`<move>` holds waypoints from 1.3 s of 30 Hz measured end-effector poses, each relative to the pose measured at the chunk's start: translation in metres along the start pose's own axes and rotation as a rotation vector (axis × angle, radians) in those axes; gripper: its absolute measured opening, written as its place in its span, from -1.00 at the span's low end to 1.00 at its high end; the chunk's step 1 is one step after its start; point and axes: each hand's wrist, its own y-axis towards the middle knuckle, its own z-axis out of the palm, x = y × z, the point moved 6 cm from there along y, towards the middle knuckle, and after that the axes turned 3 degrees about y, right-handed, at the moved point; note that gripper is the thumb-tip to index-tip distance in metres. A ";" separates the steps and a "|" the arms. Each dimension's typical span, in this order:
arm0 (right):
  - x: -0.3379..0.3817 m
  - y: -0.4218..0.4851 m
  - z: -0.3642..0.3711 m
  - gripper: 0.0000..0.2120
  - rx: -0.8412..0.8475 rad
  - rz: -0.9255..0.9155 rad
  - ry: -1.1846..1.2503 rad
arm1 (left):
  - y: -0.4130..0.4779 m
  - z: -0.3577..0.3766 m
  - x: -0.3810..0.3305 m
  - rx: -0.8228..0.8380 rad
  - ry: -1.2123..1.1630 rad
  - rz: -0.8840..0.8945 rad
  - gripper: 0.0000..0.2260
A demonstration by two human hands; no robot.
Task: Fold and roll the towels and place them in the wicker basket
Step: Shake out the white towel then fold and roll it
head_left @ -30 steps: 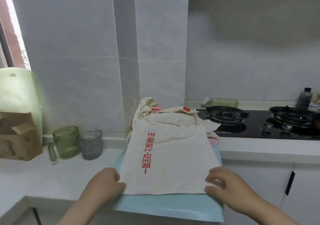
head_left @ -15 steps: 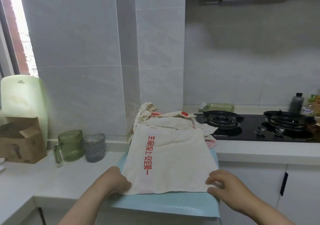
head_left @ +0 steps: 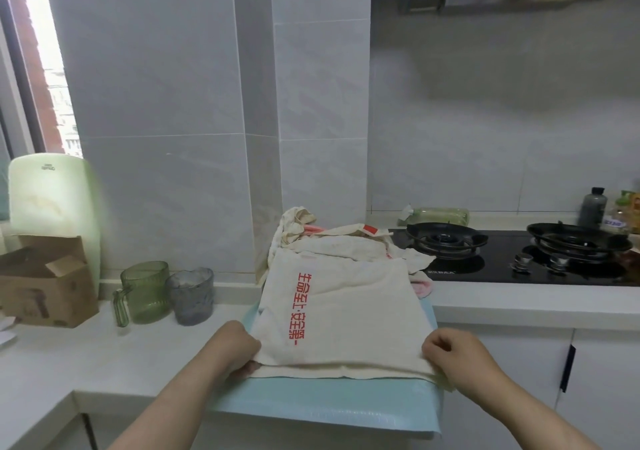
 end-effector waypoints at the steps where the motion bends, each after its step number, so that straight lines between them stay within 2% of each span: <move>1: 0.000 0.000 0.003 -0.81 0.028 0.009 -0.026 | -0.001 0.000 0.002 -0.022 0.042 0.000 -0.95; 4: -0.009 0.001 0.009 -0.75 0.071 0.041 -0.103 | -0.003 -0.002 -0.001 -0.082 0.193 0.043 -0.91; 7: -0.024 0.000 0.004 -0.87 0.007 0.114 -0.071 | -0.008 -0.003 0.000 -0.105 0.390 0.050 -0.88; 13: -0.043 -0.008 0.000 -0.85 0.036 0.368 0.294 | -0.013 -0.006 -0.001 -0.142 0.547 0.052 -0.80; 16: -0.040 -0.011 0.004 -0.83 0.095 0.379 0.423 | -0.013 -0.004 0.000 -0.077 0.446 -0.017 -0.76; 20: -0.037 -0.012 0.008 -0.82 0.128 0.363 0.462 | -0.013 -0.006 0.006 -0.023 0.258 -0.060 -0.76; 23: -0.038 -0.013 0.006 -0.95 0.089 0.365 0.559 | -0.011 -0.007 0.014 -0.056 0.100 -0.026 -0.79; 27: -0.038 -0.018 0.004 -0.92 0.066 0.402 0.656 | -0.021 -0.003 0.021 -0.055 -0.084 0.027 -0.87; 31: -0.041 -0.026 0.001 -0.84 0.049 0.391 0.632 | -0.035 -0.005 0.025 -0.078 -0.174 0.098 -0.72; 39: -0.039 -0.054 -0.002 -0.87 0.095 0.323 0.592 | -0.070 -0.006 0.050 -0.054 -0.349 0.039 -0.84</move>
